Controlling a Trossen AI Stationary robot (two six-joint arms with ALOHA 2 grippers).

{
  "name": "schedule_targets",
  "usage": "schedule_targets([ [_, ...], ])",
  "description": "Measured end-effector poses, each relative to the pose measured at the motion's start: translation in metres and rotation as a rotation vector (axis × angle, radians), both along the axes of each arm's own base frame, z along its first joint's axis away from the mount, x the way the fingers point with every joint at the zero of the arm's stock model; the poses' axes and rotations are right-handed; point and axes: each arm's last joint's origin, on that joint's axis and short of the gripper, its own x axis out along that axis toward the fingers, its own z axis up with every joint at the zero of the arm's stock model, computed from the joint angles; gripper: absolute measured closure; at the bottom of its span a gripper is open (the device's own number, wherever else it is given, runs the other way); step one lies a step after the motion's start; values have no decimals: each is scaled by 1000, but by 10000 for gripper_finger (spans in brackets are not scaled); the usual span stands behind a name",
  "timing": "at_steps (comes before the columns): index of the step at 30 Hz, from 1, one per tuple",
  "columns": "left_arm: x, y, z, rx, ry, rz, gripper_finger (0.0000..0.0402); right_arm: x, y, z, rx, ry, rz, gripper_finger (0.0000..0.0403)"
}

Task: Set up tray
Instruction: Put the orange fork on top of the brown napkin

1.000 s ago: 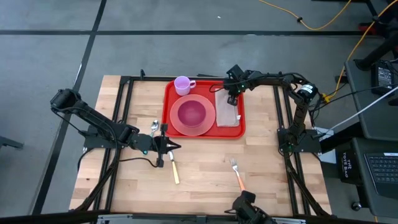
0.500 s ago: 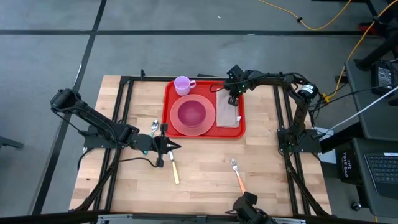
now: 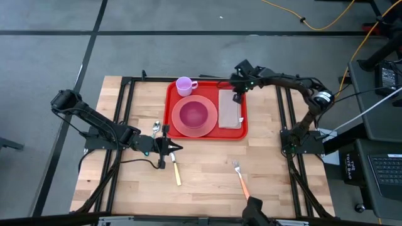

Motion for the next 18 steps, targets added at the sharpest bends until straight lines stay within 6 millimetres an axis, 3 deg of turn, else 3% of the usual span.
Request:
schedule_targets([
  [5,0,0,0,0,0,0,397,-1,17,35,-21,-130,52,402],
  [10,0,0,0,0,0,0,399,-1,51,69,-106,-156,68,402],
  [18,0,0,0,0,0,0,398,9,105,96,-145,-226,196,402],
])
